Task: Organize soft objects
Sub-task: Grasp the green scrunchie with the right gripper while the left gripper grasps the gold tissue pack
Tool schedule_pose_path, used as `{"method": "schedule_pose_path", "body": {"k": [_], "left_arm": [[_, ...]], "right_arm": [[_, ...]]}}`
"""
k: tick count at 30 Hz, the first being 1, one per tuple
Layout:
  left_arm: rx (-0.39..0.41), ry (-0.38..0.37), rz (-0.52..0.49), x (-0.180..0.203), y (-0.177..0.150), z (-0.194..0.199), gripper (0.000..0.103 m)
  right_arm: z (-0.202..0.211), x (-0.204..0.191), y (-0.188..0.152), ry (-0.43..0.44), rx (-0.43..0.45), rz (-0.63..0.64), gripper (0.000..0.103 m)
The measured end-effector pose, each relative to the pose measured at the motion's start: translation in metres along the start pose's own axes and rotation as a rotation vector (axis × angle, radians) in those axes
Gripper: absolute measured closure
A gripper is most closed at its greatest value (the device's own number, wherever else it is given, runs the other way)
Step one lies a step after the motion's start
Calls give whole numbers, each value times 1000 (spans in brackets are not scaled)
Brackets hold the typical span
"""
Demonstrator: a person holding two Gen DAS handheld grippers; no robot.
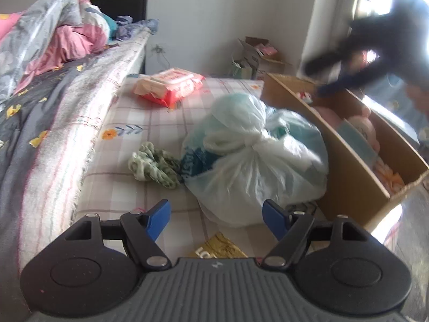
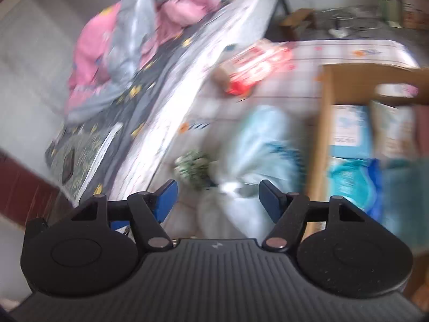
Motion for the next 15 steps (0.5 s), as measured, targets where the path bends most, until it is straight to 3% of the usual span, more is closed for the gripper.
{"method": "schedule_pose_path", "body": {"k": [4,8,11,15], "left_arm": [[-89,-23,-33,4,-24,-23,25],[-142,-38,-43,0,-41,-39,24],[-156,-35,-63,-3,-44,-45,22],[-192,-2,-174,-2,-49,-53,19]], "right_arm": [[-41,-71,12,24,-76,206,24],[-102,-116,23,17,-185,354,20],[-156,-134,25,-17,-242,441,20],[-204,-140,25,-57,-290,538,20]]}}
Point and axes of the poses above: each gripper's, at about its wrist camera, not at the fingertips, and z roughly against the way its jaws point, x to its right, y to its top, the point moved 10 cm from there along -z, roughly the way its jaws point, and after that the axes turned 15 degrees about -y, right-handed, at the moved point
